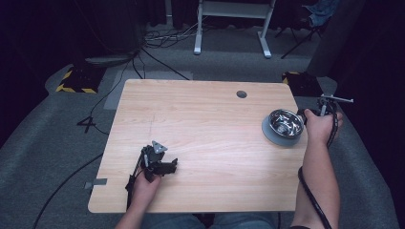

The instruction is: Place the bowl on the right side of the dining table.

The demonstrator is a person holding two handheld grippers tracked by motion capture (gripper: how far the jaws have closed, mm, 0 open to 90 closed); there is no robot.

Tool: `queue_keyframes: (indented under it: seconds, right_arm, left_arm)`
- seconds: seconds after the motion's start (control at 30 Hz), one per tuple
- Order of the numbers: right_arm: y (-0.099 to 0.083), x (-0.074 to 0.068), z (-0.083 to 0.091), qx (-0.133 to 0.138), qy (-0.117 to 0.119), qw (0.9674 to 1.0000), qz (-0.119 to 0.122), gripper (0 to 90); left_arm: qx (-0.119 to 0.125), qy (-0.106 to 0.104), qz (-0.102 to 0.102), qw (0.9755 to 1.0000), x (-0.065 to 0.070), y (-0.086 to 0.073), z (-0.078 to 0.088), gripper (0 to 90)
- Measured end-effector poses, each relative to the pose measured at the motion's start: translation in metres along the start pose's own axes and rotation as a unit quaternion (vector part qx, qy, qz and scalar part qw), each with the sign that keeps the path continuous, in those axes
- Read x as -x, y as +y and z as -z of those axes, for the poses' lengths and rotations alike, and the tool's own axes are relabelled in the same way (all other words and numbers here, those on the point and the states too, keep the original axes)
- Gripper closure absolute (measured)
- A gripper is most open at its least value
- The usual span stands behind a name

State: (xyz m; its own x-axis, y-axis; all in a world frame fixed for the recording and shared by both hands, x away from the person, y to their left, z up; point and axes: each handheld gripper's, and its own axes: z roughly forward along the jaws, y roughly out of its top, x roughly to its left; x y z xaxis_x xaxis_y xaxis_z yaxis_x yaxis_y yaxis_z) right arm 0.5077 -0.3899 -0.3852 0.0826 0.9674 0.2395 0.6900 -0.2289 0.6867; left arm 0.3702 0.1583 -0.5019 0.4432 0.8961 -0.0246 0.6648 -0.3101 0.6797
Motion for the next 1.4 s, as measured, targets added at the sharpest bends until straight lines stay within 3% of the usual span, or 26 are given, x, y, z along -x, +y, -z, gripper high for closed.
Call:
queue_keyframes:
  seconds: [0.07,0.1,0.33,0.73,1.07,1.4]
  right_arm:
    - [0.001,-0.003,0.003,0.001,0.002,1.0000,-0.001,51.3]
    - [0.004,-0.007,0.010,0.011,0.011,0.9997,0.019,51.3]
    - [0.010,-0.021,0.030,0.021,0.029,0.9985,0.043,51.1]
    - [0.010,-0.050,0.061,0.041,0.066,0.9929,0.090,50.6]
    - [0.000,-0.080,0.076,0.046,0.100,0.9850,0.133,50.5]
    - [-0.025,-0.102,0.086,0.042,0.130,0.9753,0.174,50.2]
  left_arm:
    - [0.000,0.001,0.000,1.0000,0.000,0.000,0.000,14.6]
    - [0.001,0.001,-0.001,1.0000,0.000,0.000,0.000,14.6]
    - [0.000,0.001,0.000,1.0000,0.000,0.000,0.000,14.6]
    - [-0.001,0.000,0.000,1.0000,0.000,0.000,0.000,14.6]
    - [0.000,0.001,0.000,1.0000,0.000,0.000,0.000,14.6]
    - [-0.001,-0.002,0.001,1.0000,0.000,0.000,0.000,14.6]
